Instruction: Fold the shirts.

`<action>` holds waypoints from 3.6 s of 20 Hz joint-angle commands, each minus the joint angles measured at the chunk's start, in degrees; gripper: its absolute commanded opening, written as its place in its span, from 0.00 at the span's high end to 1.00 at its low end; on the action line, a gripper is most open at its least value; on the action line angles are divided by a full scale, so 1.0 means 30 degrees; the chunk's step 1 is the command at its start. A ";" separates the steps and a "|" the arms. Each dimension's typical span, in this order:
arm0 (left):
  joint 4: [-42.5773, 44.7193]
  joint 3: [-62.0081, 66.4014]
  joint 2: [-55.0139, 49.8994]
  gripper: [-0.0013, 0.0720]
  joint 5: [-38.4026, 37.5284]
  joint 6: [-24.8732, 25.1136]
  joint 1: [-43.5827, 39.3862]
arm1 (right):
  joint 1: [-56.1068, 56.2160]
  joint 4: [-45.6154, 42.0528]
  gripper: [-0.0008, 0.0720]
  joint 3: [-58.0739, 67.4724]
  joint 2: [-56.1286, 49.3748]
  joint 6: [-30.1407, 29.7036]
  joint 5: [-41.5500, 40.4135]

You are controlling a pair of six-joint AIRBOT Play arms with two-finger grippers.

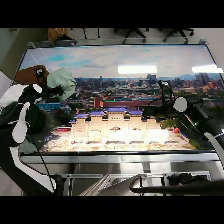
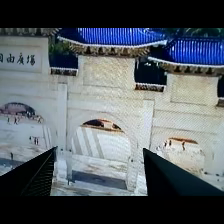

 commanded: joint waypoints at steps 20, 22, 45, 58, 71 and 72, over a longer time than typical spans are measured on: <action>-0.6819 0.1341 0.8728 0.96 -1.1052 -0.1056 -0.9245 | -0.3016 -0.3155 0.82 0.1100 0.3045 -0.0036 0.2018; -0.6834 0.0182 0.8684 0.10 -1.0214 -0.1078 -0.9690 | -0.3512 -0.2579 0.47 0.1100 0.2878 -0.0051 0.2419; -1.6844 -1.1293 0.5078 0.10 -0.4510 0.5574 -0.9158 | 0.0102 1.3515 0.22 -0.1064 -0.7563 -1.2182 -0.5450; -1.3784 -0.2208 1.1788 0.97 -1.4032 0.3439 -0.7053 | -0.4677 1.4440 0.96 0.8225 0.1005 -1.3194 0.2346; -0.8276 -0.2310 1.8098 0.97 -1.2670 0.0882 -0.7184 | -0.5005 1.2371 0.95 0.8429 0.1603 -1.3296 0.1486; -0.8255 -0.3519 1.7478 0.97 -1.2072 0.0903 -0.7366 | -0.4765 1.2582 0.95 0.7701 0.0386 -1.3763 0.1464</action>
